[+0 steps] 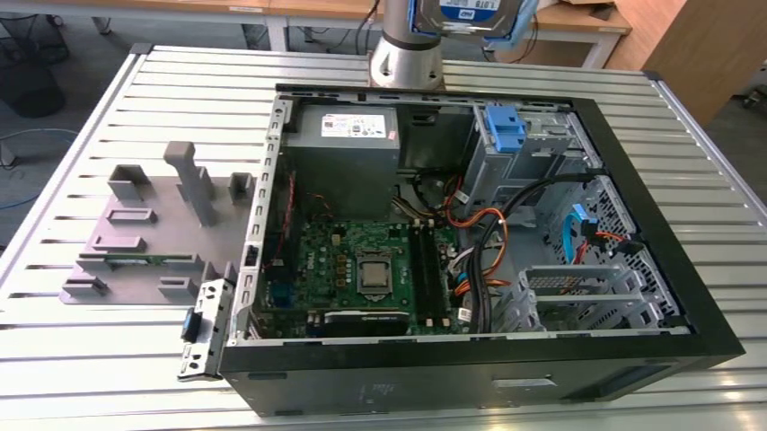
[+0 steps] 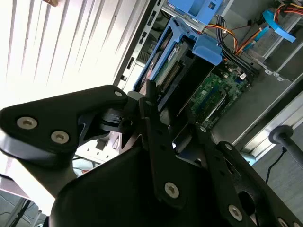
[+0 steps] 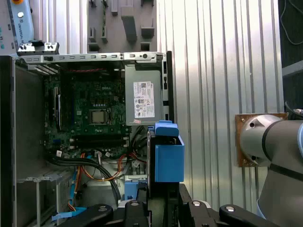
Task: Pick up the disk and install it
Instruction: 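Pick up the disk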
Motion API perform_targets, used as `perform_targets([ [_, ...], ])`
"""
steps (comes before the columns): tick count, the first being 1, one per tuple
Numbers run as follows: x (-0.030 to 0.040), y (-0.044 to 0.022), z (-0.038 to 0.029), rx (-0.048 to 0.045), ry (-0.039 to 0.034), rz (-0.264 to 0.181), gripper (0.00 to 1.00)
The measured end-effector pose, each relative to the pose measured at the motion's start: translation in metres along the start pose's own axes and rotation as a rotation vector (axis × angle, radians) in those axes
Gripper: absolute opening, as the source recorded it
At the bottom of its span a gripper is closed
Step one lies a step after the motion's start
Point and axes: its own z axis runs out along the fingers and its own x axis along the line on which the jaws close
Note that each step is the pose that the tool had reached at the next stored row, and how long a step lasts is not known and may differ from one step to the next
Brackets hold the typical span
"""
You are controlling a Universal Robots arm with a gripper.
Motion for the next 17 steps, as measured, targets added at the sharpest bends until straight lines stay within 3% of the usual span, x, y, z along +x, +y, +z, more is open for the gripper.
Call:
perform_targets([
  [2,0.0000,0.0001,0.0004,0.0001,0.0000,0.000,0.35],
  [3,0.0002,0.0002,0.0077,0.0010,-0.0001,0.000,0.35],
  [8,0.0005,0.0004,0.0169,0.0020,-0.0001,0.000,0.35],
  [17,0.0026,0.0014,0.0174,0.0021,0.0000,0.000,0.35],
])
